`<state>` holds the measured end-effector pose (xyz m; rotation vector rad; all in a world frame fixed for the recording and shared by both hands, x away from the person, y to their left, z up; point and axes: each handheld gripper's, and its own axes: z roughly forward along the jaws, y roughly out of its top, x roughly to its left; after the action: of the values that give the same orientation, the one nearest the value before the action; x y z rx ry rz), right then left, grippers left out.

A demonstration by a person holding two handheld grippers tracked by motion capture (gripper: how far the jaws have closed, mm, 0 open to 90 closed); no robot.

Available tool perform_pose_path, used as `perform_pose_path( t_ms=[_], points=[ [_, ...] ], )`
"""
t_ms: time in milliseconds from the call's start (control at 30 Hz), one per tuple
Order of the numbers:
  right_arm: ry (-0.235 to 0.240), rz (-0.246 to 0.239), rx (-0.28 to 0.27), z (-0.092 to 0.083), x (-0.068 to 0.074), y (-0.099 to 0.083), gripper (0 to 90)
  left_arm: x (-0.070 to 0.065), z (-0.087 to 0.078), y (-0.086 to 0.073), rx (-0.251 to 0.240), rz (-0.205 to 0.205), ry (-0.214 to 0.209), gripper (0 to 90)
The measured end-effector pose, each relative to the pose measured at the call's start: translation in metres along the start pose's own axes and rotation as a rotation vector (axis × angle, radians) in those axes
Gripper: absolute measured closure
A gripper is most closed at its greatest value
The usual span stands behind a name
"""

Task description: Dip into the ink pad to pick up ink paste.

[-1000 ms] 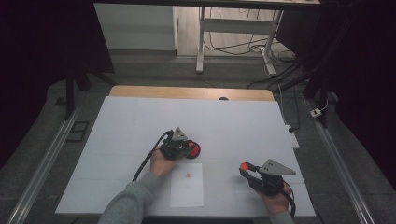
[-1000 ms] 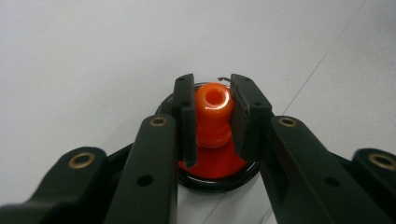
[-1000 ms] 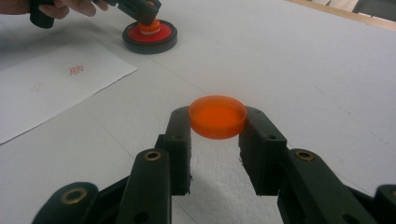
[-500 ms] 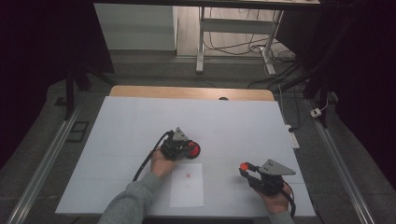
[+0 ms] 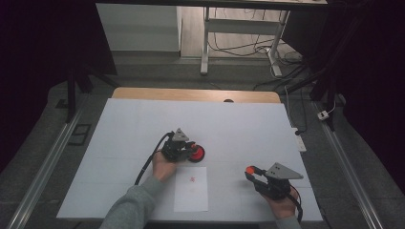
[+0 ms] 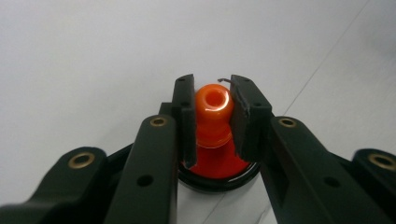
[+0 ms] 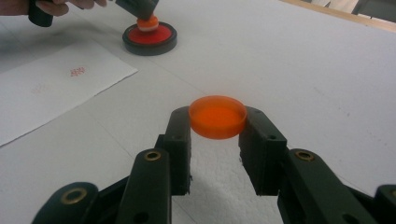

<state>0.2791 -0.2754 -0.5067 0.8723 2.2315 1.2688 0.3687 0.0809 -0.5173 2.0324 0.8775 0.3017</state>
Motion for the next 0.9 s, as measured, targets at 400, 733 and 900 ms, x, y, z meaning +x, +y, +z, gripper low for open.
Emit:
perform_pose_path(
  t_ms=[400, 733, 900],
  points=[
    [-0.005, -0.003, 0.008, 0.001, 0.0, -0.001, 64.5, -0.004, -0.022, 0.005, -0.061, -0.009, -0.061, 72.8],
    [-0.004, 0.001, 0.004, 0.001, -0.001, -0.001, 64.6, -0.006, -0.042, 0.007, -0.1, -0.009, -0.093, 72.8],
    [-0.007, 0.001, 0.009, 0.001, -0.002, -0.001, 64.6, -0.009, -0.051, 0.006, -0.11, -0.013, -0.11, 72.8]
  ],
)
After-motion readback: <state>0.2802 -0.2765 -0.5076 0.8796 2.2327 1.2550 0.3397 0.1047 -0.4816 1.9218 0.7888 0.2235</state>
